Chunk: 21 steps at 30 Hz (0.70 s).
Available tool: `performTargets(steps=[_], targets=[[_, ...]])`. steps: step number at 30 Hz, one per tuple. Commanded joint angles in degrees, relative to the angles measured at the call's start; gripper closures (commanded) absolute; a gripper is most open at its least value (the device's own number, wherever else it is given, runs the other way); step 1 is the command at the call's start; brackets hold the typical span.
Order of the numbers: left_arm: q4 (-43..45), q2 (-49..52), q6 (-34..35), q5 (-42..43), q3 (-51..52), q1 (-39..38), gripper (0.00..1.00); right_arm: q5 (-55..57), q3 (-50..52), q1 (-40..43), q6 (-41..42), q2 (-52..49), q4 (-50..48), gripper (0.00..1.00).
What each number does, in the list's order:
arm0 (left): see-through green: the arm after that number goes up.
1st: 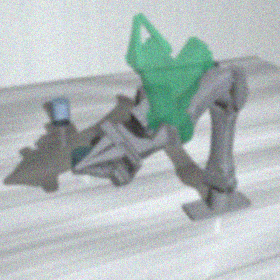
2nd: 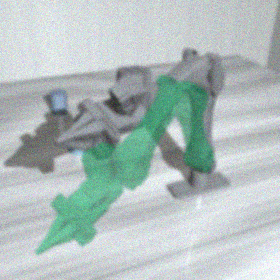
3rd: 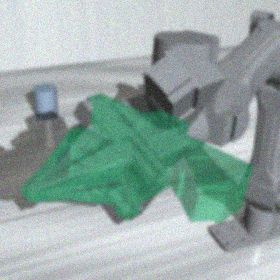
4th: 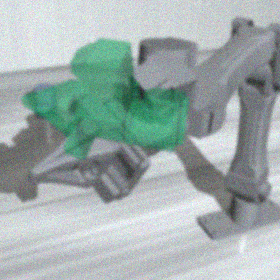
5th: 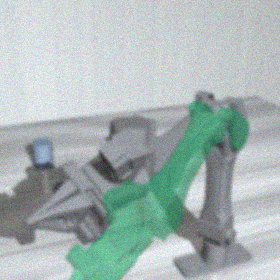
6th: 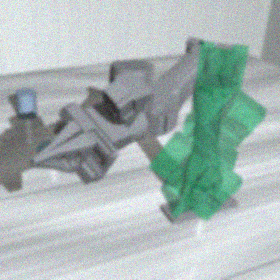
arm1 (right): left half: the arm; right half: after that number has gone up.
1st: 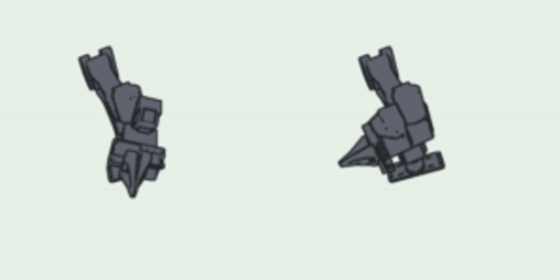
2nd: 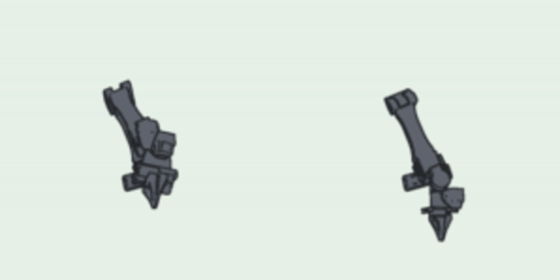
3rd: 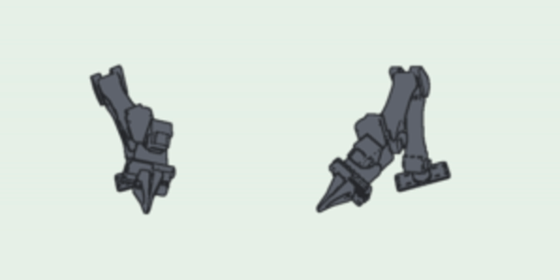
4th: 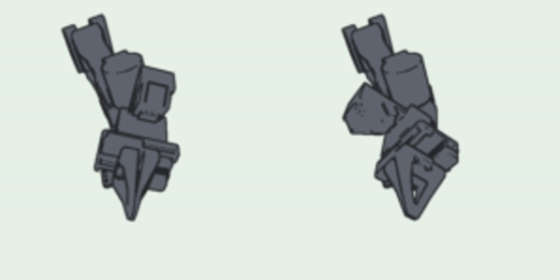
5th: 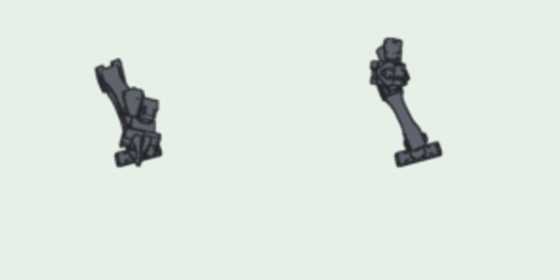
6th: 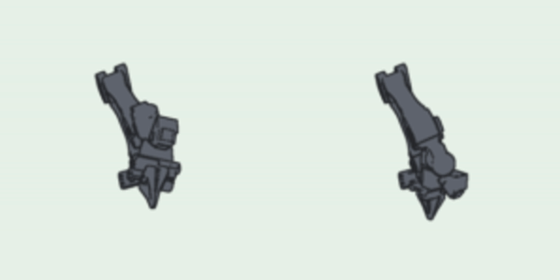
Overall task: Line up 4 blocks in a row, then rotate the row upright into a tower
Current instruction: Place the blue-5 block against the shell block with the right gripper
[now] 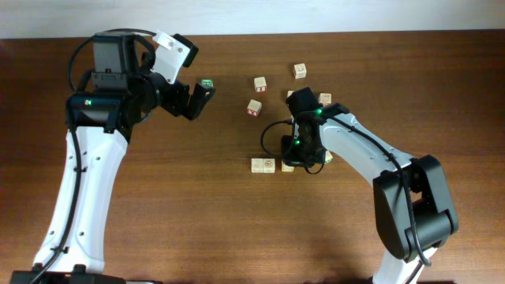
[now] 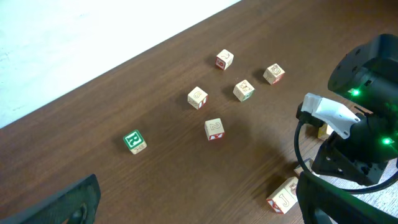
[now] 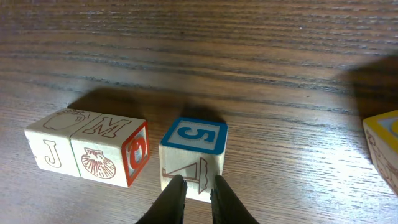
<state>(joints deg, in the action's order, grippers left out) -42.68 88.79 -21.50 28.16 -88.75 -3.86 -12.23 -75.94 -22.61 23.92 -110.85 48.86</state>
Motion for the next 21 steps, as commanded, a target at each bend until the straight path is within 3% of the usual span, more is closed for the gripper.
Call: performTargets(steps=[1, 21], targets=[[0.1, 0.3, -0.5, 1.0, -1.2, 0.0, 0.01, -0.7, 0.8, -0.7, 1.0, -2.9, -0.9, 0.83], [0.1, 0.3, -0.5, 1.0, -1.2, 0.0, 0.01, -0.4, 0.8, -3.2, 1.0, -2.9, -1.3, 0.82]])
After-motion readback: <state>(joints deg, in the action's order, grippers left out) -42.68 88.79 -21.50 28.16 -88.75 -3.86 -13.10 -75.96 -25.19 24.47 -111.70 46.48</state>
